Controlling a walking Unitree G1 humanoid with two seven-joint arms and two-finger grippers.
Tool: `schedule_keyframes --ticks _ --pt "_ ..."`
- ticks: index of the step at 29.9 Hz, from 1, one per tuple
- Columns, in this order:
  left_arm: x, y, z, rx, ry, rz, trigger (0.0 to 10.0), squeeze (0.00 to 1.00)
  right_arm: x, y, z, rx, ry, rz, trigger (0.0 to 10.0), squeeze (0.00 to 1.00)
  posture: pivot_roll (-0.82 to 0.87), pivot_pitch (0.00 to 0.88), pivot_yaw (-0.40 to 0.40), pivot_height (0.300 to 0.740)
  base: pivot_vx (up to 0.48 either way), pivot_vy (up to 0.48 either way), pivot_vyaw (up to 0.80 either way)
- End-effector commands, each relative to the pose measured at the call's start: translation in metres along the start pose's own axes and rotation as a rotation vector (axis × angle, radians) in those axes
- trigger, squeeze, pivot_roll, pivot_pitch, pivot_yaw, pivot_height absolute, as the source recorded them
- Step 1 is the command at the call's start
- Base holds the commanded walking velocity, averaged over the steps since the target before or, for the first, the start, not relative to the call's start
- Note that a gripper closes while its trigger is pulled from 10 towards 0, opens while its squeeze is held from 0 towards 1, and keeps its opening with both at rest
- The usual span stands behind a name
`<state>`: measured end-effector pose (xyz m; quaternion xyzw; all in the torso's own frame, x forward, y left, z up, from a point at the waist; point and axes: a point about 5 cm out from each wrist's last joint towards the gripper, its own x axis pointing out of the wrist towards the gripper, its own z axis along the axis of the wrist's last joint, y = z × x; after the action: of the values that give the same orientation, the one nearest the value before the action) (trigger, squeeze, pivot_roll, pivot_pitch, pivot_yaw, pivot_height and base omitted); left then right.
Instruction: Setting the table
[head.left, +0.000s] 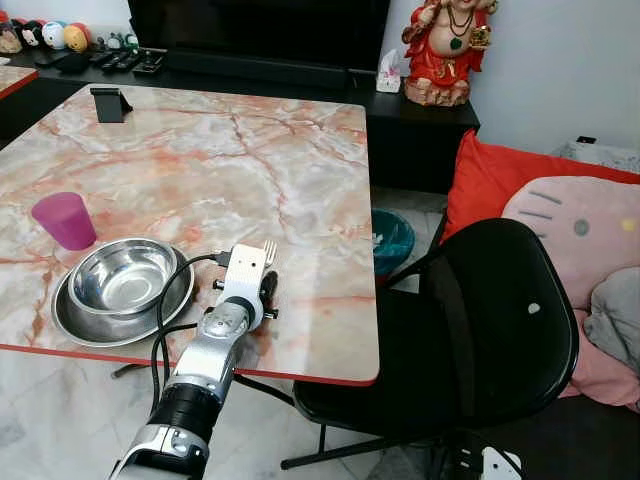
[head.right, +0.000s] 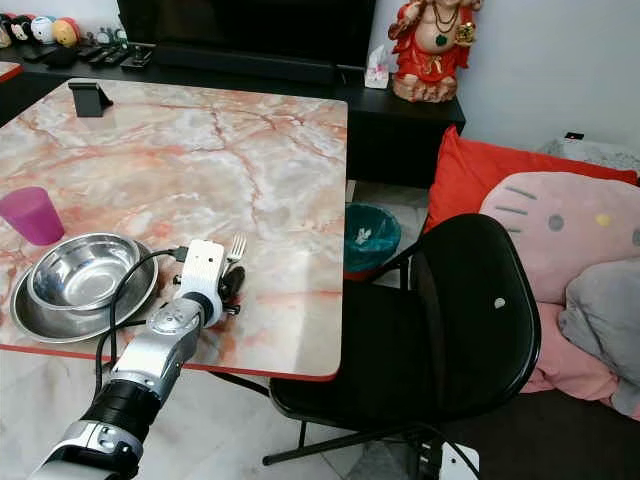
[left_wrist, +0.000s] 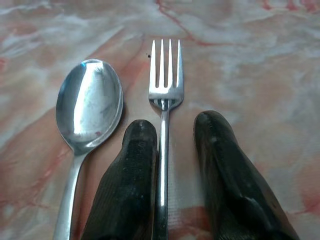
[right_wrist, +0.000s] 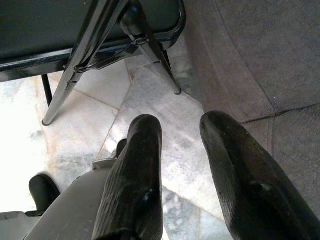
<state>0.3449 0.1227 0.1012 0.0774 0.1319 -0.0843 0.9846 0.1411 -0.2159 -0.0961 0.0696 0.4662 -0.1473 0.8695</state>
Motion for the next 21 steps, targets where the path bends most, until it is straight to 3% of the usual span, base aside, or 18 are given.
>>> schedule_keyframes --ticks 1,9,10,13,21 --pt "0.001 -0.003 0.016 0.056 -0.049 -0.010 10.0 0.00 0.000 -0.003 0.001 0.003 -0.005 -0.008 10.0 0.00 0.10 0.000 -0.081 0.740 0.000 0.000 0.00" --pt "-0.001 -0.001 0.036 0.118 -0.154 0.005 10.0 0.00 0.000 -0.003 0.001 0.004 -0.005 -0.009 10.0 0.00 0.10 0.000 -0.080 0.740 0.000 0.000 0.00" --pt "-0.004 -0.002 0.045 0.099 -0.227 -0.002 10.0 0.00 0.000 -0.003 0.001 0.004 -0.006 -0.009 10.0 0.00 0.10 0.000 -0.077 0.740 0.000 0.000 0.00" --pt "-0.011 0.000 0.052 0.090 -0.320 0.003 10.0 0.00 0.000 -0.003 0.001 0.005 -0.005 -0.008 10.0 0.00 0.09 0.000 -0.074 0.740 0.000 0.000 0.00" --pt "-0.038 0.014 0.054 0.144 -0.483 0.072 10.0 0.00 0.000 -0.003 -0.001 0.006 -0.002 -0.011 10.0 0.00 0.09 0.000 -0.066 0.740 0.000 0.000 0.00"
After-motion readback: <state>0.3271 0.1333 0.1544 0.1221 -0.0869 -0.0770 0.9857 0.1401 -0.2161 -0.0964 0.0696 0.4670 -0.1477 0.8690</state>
